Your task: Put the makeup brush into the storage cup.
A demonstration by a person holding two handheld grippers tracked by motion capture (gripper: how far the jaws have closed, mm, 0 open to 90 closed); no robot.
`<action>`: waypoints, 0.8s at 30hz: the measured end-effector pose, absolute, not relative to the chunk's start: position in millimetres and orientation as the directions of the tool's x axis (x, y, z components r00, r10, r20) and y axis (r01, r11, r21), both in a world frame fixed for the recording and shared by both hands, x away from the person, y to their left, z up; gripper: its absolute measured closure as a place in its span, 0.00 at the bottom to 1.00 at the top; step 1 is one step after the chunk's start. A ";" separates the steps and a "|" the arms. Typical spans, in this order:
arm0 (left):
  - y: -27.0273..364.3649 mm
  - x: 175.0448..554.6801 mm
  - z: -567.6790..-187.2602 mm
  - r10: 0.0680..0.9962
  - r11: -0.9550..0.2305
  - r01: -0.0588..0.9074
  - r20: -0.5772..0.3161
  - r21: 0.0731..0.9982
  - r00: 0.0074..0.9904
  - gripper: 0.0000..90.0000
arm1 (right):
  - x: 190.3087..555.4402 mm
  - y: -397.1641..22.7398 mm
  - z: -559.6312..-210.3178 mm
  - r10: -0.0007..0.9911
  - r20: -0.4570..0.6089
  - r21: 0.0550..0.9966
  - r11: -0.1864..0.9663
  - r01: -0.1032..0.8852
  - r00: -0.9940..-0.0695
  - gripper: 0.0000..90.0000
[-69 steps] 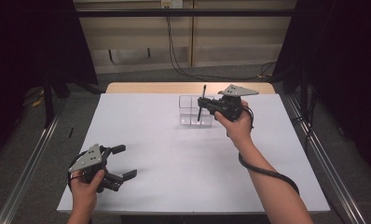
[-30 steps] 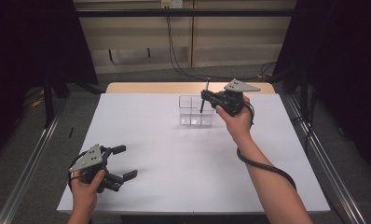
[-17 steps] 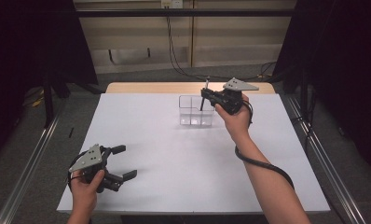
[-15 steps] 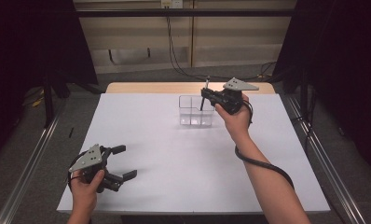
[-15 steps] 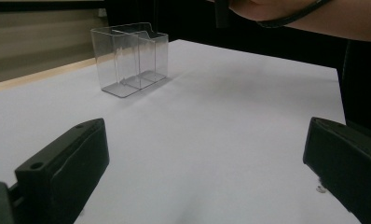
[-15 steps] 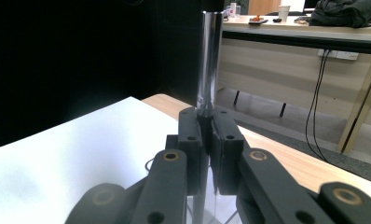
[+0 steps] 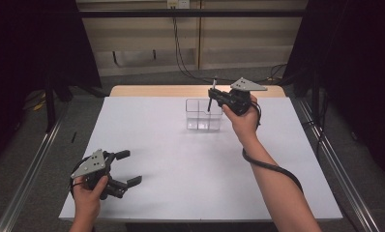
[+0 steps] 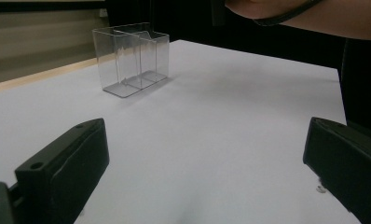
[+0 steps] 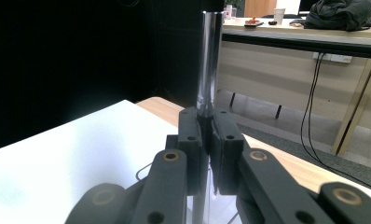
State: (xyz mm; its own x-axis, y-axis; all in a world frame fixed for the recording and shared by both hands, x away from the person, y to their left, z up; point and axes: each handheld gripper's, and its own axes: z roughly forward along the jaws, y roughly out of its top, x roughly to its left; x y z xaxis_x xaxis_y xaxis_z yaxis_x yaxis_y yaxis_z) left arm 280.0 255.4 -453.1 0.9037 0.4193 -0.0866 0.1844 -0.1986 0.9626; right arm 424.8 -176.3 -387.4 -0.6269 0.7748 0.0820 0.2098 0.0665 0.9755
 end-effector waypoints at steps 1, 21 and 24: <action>254.9 280.1 -453.2 0.418 -0.192 0.187 -0.092 0.964 0.904 0.00 | 425.2 -176.3 -387.9 0.774 0.083 0.975 0.066 0.211 -0.627 0.93; 254.2 280.5 -453.7 0.418 -0.204 0.185 -0.085 0.961 0.904 0.00 | 430.3 -174.2 -393.9 0.776 0.091 0.973 0.063 0.220 -0.624 0.93; 254.2 280.5 -453.3 0.417 -0.203 0.182 -0.083 0.962 0.905 0.00 | 430.5 -173.8 -394.5 0.776 0.091 0.973 0.066 0.223 -0.625 0.93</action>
State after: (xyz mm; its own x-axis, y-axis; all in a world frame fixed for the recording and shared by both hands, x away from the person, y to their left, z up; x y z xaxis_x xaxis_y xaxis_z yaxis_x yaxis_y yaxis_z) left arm 280.5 254.2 -453.3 0.9052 0.4168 -0.0834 0.1823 -0.2034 0.9620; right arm 430.5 -173.8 -394.5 -0.6246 0.7756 0.0908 0.2231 0.0658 0.9726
